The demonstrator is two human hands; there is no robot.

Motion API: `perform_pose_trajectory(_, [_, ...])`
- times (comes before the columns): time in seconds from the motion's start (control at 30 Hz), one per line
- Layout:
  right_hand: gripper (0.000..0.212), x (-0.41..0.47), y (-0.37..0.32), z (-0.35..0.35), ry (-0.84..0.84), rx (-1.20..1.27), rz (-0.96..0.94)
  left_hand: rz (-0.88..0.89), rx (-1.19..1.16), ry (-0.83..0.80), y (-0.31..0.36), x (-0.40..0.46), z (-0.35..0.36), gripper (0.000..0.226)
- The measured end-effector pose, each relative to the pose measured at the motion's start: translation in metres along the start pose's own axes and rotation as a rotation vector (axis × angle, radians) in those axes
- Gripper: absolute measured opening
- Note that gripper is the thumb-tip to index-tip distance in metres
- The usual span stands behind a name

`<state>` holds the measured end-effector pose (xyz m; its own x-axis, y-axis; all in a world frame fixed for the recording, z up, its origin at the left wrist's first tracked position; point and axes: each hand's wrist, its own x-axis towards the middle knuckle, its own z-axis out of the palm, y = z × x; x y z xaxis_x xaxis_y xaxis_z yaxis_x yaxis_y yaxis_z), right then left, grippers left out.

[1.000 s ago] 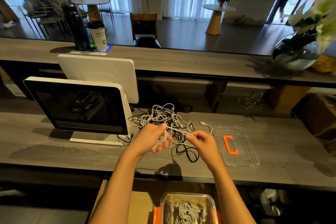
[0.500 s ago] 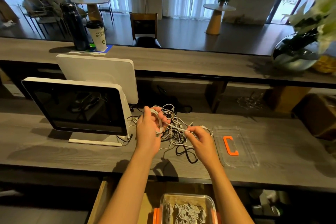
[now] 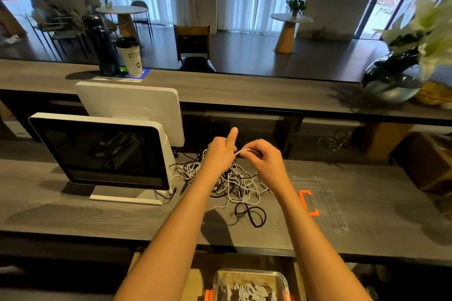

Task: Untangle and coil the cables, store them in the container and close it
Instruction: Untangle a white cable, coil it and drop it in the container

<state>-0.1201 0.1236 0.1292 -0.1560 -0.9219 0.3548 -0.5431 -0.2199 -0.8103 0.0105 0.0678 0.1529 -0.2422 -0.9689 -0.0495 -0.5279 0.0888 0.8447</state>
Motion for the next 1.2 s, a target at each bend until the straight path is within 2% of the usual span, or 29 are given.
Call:
perform_pose_trajectory(0.17, [0.015,0.016,-0.002,-0.02,-0.043,-0.073,0.029,-0.148,-0.21,-0.413,0.004,-0.001,-0.015,0.085])
perform_pose_trajectory(0.27, [0.011,0.015,-0.003,-0.025,-0.073,-0.031,0.044,-0.207,-0.34,-0.64,-0.003,-0.003,-0.02,0.089])
perform_pose_trajectory(0.43, [0.004,0.006,-0.001,-0.026,-0.134,0.073,0.055,-0.137,-0.351,-0.781,-0.017,-0.015,-0.022,0.042])
perform_pose_trajectory(0.57, [0.003,-0.008,0.006,-0.02,-0.086,0.121,0.131,-0.161,-0.581,-0.835,-0.033,-0.023,-0.023,0.041])
perform_pose_trajectory(0.63, [0.008,-0.016,0.011,-0.015,-0.04,0.189,0.186,-0.175,-0.734,-0.748,-0.038,-0.027,-0.02,0.04])
perform_pose_trajectory(0.7, [0.009,-0.025,0.016,-0.009,0.014,0.244,0.236,-0.199,-0.816,-0.561,-0.039,-0.032,-0.016,0.045])
perform_pose_trajectory(0.8, [0.01,-0.038,0.024,-0.001,0.075,0.297,0.32,-0.233,-0.764,-0.195,-0.043,-0.035,-0.01,0.048])
perform_pose_trajectory(0.87, [0.01,-0.047,0.03,0.004,0.078,0.313,0.367,-0.236,-0.742,-0.03,-0.045,-0.038,-0.008,0.047])
perform_pose_trajectory(0.9, [0.009,-0.052,0.031,0.006,0.067,0.318,0.385,-0.237,-0.83,0.001,-0.046,-0.039,-0.008,0.045])
perform_pose_trajectory(1.0, [0.01,-0.059,0.031,0.008,0.039,0.298,0.4,-0.255,-1.309,-0.018,-0.045,-0.042,-0.01,0.045])
perform_pose_trajectory(1.03, [0.01,-0.061,0.03,0.008,0.03,0.285,0.396,-0.254,-1.38,0.001,-0.046,-0.042,-0.011,0.044])
perform_pose_trajectory(1.1, [0.01,-0.062,0.027,0.006,-0.016,0.243,0.384,-0.234,-1.304,0.089,-0.047,-0.041,-0.01,0.042])
perform_pose_trajectory(1.2, [0.009,-0.064,0.021,0.003,-0.171,0.126,0.351,-0.185,-0.921,0.261,-0.046,-0.042,-0.005,0.041])
